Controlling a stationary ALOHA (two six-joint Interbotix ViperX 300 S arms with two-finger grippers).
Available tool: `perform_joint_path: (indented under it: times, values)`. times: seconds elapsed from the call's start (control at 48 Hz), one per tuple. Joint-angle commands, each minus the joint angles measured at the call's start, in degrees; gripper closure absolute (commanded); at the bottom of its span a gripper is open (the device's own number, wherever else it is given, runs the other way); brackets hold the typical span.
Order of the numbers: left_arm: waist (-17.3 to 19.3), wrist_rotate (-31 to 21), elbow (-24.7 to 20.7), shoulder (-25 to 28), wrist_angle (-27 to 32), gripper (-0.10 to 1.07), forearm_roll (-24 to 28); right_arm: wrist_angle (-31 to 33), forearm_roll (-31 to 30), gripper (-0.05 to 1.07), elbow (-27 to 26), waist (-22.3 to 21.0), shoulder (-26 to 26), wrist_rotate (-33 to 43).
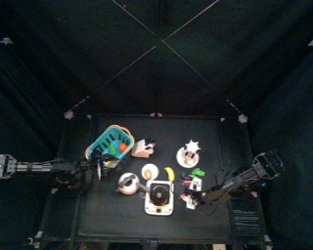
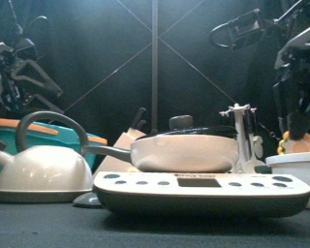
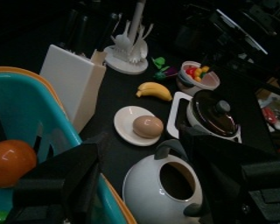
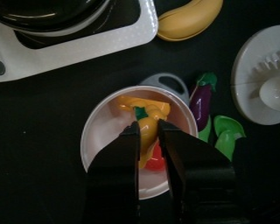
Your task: Hand squash half over to other hand
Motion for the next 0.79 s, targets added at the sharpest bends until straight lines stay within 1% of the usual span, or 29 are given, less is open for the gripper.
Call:
perform_joint_path:
  times: [0.0,0.125,0.271,0.396,0.479,0.604,0.667,0.771]
  values:
    - [-0.2,0.0,-1.1,0.2,-0.3,0.0,0.0,0.0,-1.7,0.67,-1.6,0.4,-2.5,0.2]
    - [-1.3,0.1,-2.0,0.3,-0.3,0.0,0.1,0.0,-5.2,0.67,-1.9,1.0,-4.5,0.7]
    - [-5.4,0.4,-4.3,0.3,-0.4,0.0,1.1,-0.8,-10.5,0.67,-1.8,0.6,-6.2,0.8]
    - [-8.3,0.4,-6.2,1.9,-2.5,0.0,3.3,-3.5,-17.6,0.67,-2.3,0.4,-7.0,1.2]
    - [-9.4,0.4,-7.7,4.5,-4.7,-0.01,4.7,-6.6,-22.4,0.67,-2.5,-0.9,-6.9,2.6]
    - [-11.6,0.4,-10.9,10.5,-7.2,-0.01,8.0,-11.9,-31.0,0.67,-2.5,-3.7,-6.8,6.9]
    - [-11.8,0.4,-13.0,13.9,-8.2,-0.01,9.8,-13.3,-34.5,0.67,-2.6,-4.6,-6.8,8.9]
    - [-11.8,0.4,-16.1,18.2,-10.0,-0.01,11.2,-15.0,-40.3,0.67,-2.9,-6.1,-6.8,11.8]
